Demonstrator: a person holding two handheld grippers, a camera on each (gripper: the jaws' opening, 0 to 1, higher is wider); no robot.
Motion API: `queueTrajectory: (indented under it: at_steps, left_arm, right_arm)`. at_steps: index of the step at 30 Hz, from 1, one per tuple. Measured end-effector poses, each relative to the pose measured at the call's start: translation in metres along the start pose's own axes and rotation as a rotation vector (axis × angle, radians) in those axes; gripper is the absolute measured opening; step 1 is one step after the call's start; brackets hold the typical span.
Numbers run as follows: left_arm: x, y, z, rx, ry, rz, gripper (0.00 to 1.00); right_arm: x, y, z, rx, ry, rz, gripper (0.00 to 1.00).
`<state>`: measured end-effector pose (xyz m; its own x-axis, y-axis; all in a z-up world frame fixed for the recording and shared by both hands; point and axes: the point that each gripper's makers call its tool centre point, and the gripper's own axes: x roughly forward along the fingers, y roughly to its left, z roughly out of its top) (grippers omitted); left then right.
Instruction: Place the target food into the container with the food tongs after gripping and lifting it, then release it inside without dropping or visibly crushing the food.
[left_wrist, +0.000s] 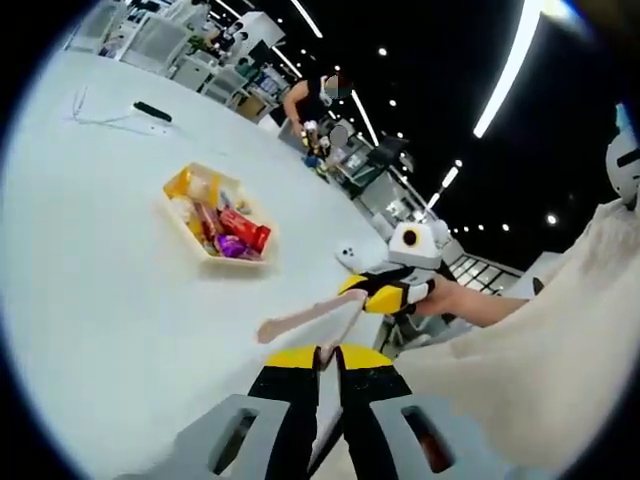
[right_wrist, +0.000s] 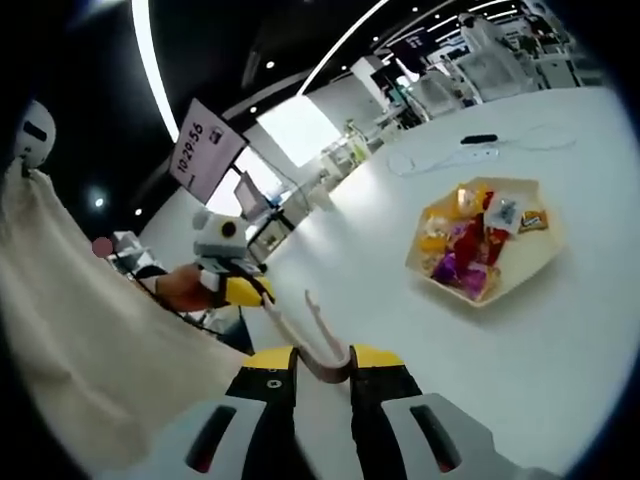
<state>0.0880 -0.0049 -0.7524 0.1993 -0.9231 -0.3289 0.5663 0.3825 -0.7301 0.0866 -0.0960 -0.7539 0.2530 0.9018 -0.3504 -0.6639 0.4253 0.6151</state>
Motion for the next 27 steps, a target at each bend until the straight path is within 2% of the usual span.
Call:
queueTrajectory:
  at_steps: [27]
  left_arm:
    - [0.018,0.014,-0.006,-0.029,0.039,-0.007,0.04]
  right_arm:
    - [-0.005,-0.027,-0.012,0.049,0.021,-0.031,0.19]
